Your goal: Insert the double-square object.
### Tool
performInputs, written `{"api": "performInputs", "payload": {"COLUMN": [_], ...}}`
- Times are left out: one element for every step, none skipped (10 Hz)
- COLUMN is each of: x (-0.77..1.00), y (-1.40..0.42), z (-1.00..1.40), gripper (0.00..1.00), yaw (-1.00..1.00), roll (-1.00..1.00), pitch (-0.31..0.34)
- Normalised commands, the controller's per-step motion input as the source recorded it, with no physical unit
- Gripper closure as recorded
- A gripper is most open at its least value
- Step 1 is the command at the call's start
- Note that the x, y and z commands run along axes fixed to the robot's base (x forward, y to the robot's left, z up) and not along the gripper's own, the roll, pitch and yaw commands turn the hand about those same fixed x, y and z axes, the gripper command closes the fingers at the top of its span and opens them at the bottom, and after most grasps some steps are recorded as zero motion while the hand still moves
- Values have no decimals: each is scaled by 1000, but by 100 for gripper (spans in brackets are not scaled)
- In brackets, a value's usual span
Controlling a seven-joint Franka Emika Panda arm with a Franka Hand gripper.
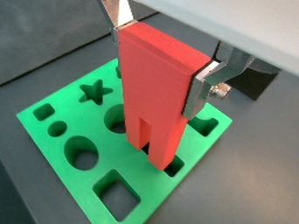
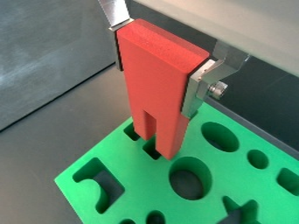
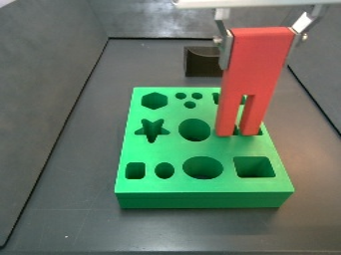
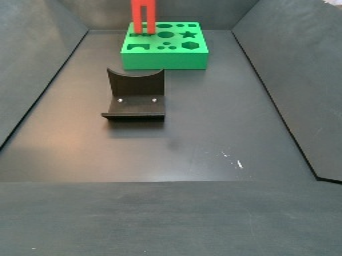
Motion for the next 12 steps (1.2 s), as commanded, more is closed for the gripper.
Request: {"api": "performInputs", "payload": {"x": [1000, 1000, 1000, 497, 0, -80, -260, -337, -309, -117, 29, 197], "y": [0, 0, 0, 34, 74, 6, 0, 0, -9, 0, 0, 0], "z": [-243, -240, -220, -49, 0, -63, -111, -86, -69, -74, -169, -286], "gripper": [100, 100, 100, 100, 100, 100, 100, 100, 100, 100, 100, 100], "yaw": [-6, -6, 0, -14, 0, 0, -189, -223, -223, -111, 0, 114], "roll": [59, 59, 153, 163, -14, 7, 76, 76, 56, 89, 120, 163], "pitch": [-43, -41, 10, 163, 0, 0, 0, 0, 0, 19, 49, 61]}}
